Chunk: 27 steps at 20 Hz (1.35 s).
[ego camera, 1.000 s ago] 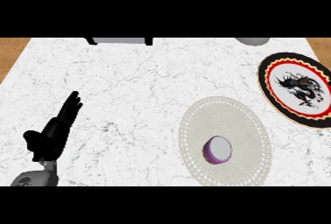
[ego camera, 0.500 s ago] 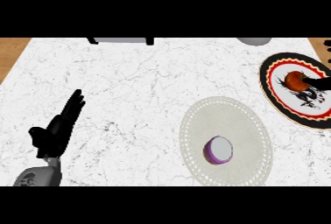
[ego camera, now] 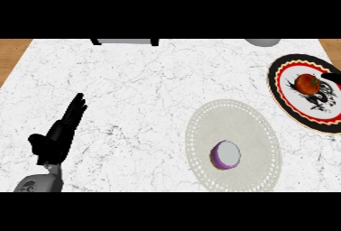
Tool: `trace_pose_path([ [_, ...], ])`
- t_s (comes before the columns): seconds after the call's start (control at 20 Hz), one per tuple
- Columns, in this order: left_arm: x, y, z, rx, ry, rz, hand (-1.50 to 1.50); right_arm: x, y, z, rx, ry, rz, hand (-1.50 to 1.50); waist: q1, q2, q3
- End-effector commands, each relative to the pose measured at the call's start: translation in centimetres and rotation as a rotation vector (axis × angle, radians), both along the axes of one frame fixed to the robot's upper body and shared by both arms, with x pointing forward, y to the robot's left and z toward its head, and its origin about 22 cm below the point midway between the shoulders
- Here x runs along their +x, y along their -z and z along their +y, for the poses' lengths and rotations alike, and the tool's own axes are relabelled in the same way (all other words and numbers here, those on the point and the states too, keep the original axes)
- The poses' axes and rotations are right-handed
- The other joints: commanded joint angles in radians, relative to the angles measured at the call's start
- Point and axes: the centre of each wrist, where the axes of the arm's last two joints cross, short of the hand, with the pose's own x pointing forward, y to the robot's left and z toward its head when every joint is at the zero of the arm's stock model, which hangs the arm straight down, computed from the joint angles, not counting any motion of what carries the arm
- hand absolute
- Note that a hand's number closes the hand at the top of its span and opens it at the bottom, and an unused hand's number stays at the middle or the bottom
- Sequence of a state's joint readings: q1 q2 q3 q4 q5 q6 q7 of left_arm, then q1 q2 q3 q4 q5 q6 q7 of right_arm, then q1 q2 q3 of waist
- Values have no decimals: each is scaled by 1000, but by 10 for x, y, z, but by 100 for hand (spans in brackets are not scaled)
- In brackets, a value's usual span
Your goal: Pick the tomato from the placemat and place it in the plate
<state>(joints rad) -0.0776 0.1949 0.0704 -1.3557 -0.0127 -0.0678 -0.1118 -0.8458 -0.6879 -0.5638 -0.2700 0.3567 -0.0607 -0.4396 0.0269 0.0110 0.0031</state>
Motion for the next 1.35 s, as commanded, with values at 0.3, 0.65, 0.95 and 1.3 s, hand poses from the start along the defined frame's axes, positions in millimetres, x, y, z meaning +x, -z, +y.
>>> trace_pose_path([
  [0.3,-12,3,-3,-3,-14,-5,0,-91,4,-92,281,2,-172,-150,-3,1,3],
  [0.65,4,-6,10,-7,5,-6,0,-152,18,-125,222,-57,-163,-150,-2,10,6],
  [0.95,9,-10,-8,-9,14,-11,0,-166,24,-129,172,-98,-149,-150,10,11,9],
  [1.3,7,-3,3,-2,-3,-8,0,-186,25,-138,147,-81,-146,-150,5,9,10],
])
